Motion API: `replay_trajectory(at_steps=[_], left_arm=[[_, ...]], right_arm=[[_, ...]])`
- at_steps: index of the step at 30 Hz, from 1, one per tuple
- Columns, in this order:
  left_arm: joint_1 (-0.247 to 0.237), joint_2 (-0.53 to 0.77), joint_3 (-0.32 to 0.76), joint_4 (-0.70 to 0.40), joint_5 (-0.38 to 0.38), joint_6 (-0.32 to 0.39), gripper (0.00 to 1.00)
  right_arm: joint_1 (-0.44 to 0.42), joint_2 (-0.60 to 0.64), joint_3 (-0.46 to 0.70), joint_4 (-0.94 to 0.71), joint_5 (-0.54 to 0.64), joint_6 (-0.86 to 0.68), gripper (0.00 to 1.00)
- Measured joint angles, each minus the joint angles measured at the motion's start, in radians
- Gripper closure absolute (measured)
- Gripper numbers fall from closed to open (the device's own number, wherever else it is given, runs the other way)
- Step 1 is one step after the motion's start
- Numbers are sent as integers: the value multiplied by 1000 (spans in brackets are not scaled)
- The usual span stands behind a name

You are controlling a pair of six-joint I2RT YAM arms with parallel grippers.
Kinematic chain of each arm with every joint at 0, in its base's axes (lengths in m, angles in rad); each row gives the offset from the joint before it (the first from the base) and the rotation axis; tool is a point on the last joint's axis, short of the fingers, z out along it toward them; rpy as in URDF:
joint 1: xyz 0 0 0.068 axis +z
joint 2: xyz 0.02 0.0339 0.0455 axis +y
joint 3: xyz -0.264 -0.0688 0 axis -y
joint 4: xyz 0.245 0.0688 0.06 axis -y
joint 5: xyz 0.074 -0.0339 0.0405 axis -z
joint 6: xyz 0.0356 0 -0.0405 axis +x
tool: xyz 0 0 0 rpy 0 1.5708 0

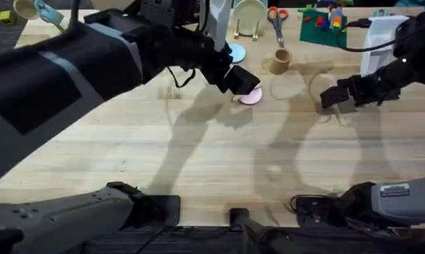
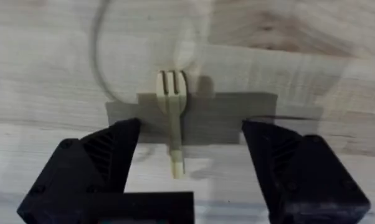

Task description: Pick up a utensil and set it on the pink plate, then put the other utensil in the container.

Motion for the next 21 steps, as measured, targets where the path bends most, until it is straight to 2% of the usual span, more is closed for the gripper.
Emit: replay_trajectory(at_steps=[13, 18, 21], left_arm=[[0, 0, 0, 0, 0, 0, 6], [0, 0, 0, 0, 0, 0, 6], [0, 0, 0, 0, 0, 0, 6]], right_arm=[[0, 5, 0, 14, 1, 0, 23], [-4, 6, 2, 15, 7, -6, 184], [-4, 8, 3, 17, 3, -11, 374]])
